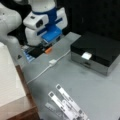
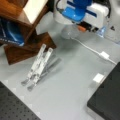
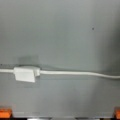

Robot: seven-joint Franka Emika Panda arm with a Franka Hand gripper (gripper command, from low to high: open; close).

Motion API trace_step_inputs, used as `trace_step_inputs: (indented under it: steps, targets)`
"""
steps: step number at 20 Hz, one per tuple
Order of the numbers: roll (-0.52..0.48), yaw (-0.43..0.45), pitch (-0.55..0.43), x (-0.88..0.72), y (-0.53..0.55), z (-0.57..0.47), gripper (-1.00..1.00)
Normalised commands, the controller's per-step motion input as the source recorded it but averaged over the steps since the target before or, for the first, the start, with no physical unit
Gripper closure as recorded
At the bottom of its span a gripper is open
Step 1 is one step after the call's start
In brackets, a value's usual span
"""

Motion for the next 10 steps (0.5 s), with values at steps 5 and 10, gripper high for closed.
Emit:
trace_step_inputs:
  steps: [5,10]
  targets:
    - [-0.509,0.225,0.347,0.05,-0.03,0.02,-1.00]
    - [-0.549,0.179,0.325,0.25,-0.13,0.17,-1.00]
